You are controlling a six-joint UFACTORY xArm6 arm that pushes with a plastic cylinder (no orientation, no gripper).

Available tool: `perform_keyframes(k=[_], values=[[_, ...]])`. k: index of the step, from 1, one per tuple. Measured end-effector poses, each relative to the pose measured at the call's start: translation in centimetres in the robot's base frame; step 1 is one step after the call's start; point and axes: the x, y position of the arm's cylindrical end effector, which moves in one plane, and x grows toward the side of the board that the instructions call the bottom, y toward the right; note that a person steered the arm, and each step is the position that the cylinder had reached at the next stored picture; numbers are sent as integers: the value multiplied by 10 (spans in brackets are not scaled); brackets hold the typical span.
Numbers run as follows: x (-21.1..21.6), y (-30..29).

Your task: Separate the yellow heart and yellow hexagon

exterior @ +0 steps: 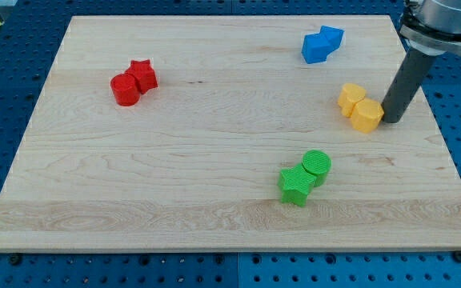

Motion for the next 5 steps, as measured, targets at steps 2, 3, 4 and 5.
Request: perform_keyframes(k=[2,3,4,5], values=[[0,-47],[-25,-58],[-67,-59],[-81,-39]])
